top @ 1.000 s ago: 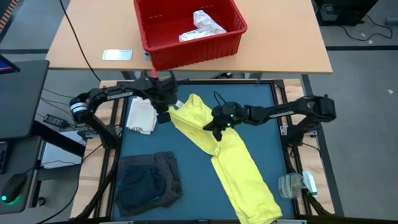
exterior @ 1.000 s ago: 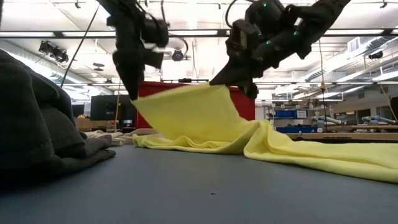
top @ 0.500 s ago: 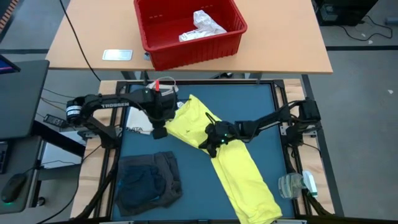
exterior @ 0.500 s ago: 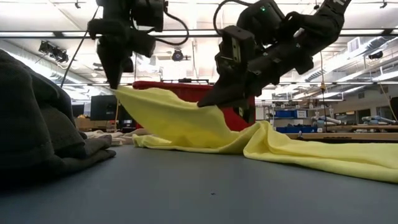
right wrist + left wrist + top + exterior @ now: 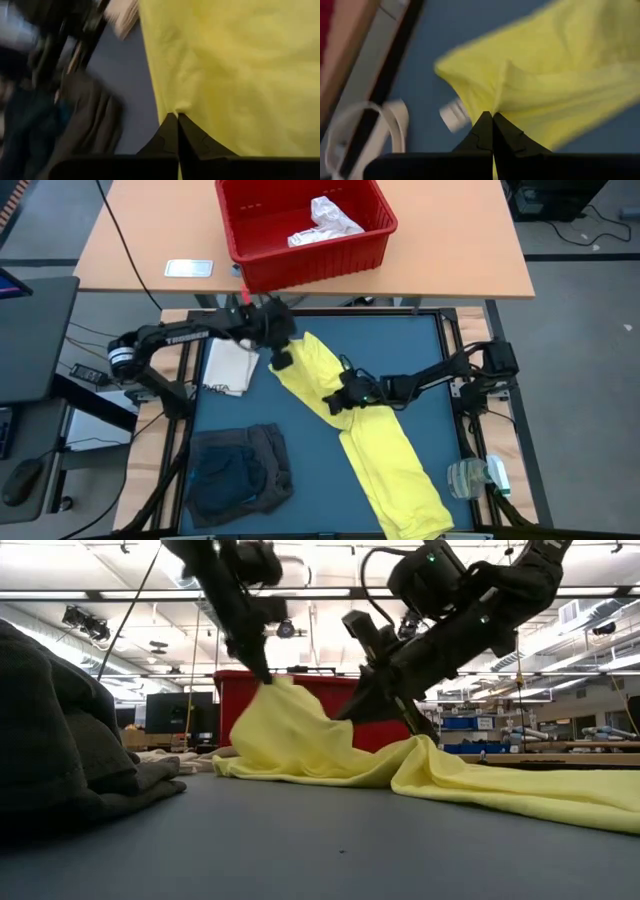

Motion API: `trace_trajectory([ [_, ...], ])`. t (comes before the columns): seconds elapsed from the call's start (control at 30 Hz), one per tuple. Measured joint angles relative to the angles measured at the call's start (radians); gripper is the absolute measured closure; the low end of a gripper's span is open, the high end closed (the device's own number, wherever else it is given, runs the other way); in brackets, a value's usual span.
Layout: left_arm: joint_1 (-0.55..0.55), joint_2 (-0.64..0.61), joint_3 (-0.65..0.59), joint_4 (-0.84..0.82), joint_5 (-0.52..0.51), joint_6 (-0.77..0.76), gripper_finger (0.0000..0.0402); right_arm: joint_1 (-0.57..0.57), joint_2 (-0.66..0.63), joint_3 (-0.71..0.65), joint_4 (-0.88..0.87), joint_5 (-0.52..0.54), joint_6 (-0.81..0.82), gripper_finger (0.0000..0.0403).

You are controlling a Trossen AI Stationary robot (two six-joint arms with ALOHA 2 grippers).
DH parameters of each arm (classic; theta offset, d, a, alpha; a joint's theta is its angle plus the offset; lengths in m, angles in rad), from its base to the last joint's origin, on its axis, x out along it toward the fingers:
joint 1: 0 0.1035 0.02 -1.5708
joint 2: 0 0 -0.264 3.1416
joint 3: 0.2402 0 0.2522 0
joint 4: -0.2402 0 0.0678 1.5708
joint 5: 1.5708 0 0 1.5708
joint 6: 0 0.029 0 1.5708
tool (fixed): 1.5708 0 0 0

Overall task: Fold laundry
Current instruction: Fold the yellow shirt

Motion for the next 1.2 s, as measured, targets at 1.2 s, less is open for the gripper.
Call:
trace_trajectory([
  [1.2, 0.119, 0.297, 0.094, 0.314, 0.064, 0.01, 0.0331, -0.178, -0.2, -0.078, -0.448, -0.029, 0.077, 0.026],
])
